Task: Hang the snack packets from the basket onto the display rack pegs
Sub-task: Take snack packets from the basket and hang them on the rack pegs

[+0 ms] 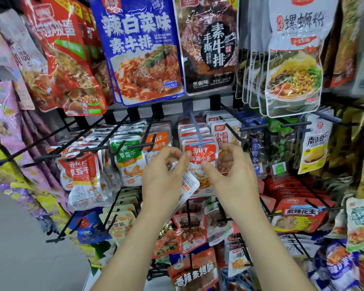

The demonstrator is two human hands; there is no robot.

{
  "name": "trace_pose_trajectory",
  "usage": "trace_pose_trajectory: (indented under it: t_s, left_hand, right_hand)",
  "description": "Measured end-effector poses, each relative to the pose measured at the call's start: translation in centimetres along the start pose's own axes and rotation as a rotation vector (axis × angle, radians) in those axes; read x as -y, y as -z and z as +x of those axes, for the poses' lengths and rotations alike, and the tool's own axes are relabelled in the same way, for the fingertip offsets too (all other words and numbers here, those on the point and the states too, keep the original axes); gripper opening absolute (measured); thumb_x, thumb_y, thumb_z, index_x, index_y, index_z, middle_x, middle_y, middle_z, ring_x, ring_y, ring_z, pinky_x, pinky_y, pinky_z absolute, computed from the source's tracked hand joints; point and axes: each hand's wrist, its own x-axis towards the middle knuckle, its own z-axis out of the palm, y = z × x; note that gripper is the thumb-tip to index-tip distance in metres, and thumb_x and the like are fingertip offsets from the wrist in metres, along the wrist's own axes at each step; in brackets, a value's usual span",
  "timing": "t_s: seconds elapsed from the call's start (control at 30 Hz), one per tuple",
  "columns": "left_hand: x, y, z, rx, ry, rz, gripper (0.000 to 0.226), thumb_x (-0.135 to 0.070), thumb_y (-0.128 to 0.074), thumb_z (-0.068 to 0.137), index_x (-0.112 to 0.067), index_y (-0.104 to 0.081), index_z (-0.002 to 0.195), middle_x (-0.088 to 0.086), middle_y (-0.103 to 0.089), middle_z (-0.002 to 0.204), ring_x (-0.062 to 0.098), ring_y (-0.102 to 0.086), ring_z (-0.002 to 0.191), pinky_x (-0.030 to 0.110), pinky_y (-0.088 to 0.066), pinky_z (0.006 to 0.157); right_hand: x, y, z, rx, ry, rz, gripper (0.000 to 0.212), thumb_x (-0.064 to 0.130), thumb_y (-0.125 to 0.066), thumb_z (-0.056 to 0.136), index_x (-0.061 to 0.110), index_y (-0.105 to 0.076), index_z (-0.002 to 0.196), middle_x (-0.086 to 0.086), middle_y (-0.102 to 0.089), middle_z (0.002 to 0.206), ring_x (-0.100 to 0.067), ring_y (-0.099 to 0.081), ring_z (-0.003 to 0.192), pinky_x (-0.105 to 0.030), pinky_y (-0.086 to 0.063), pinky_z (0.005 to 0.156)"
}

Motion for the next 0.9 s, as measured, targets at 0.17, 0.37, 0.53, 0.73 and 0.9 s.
trace_pose_trajectory:
  t_s: [0.17, 0.37, 0.53, 0.73, 0.9]
  left_hand:
    - [0.3, 1.0, -2.3, -0.133, -0.165, 0.041, 0.026, -0.053, -0.056, 0.082, -0.029, -0.064, 0.085, -0.016, -0.064, 0.078, 0.002, -0.060, 0.078, 0.021, -0.048, 0.067]
    - [-2.2, 1.6, -5.3, -0.205, -0.771, 0.046, 0.030, -0.029, -0.048, 0.100, -0.015, -0.056, 0.074, -0.005, -0.050, 0.063, 0.008, -0.044, 0.056, 0.016, -0.034, 0.054]
    - [-3.0, 2.3, -8.6, 0.109, -0.966, -0.005, 0.030, -0.026, -0.044, 0.101, -0.011, -0.045, 0.075, 0.004, -0.047, 0.079, 0.020, -0.046, 0.073, 0.020, -0.041, 0.069]
    - [-1.0, 2.9, -10.3, -0.142, -0.300, -0.200, 0.013, -0.026, -0.066, 0.083, -0.029, -0.054, 0.079, 0.001, -0.051, 0.085, 0.023, -0.052, 0.075, 0.037, -0.043, 0.063]
    - [-1.4, 3.0, -8.8, -0.145, 0.113, -0.486, 0.027, -0.012, -0.070, 0.077, -0.021, -0.056, 0.098, -0.002, -0.071, 0.081, 0.010, -0.067, 0.074, 0.020, -0.053, 0.066]
  right_hand:
    - [1.1, 3.0, -1.9, -0.071, 0.079, 0.036, 0.018, 0.044, -0.060, 0.089, 0.028, -0.061, 0.096, 0.008, -0.060, 0.093, -0.001, -0.057, 0.080, -0.016, -0.043, 0.070]
    - [1.5, 4.2, -4.9, 0.914, -0.412, 0.401, 0.067, 0.070, -0.029, 0.082, 0.024, -0.071, 0.106, -0.007, -0.076, 0.084, -0.018, -0.071, 0.072, -0.026, -0.050, 0.066]
    - [0.1, 2.1, -5.9, 0.824, -0.309, 0.875, 0.037, 0.000, -0.060, 0.088, 0.000, -0.059, 0.125, -0.015, -0.071, 0.104, -0.007, -0.069, 0.076, -0.018, -0.054, 0.067]
    - [1.6, 3.1, -5.3, 0.480, -0.185, 0.941, 0.039, 0.006, -0.072, 0.068, 0.023, -0.073, 0.104, -0.010, -0.076, 0.096, -0.022, -0.074, 0.086, -0.027, -0.058, 0.068]
    - [2.2, 2.6, -6.0, 0.391, -0.177, 0.800, 0.024, 0.003, -0.068, 0.081, 0.018, -0.074, 0.098, -0.006, -0.077, 0.091, -0.022, -0.074, 0.085, -0.031, -0.061, 0.070]
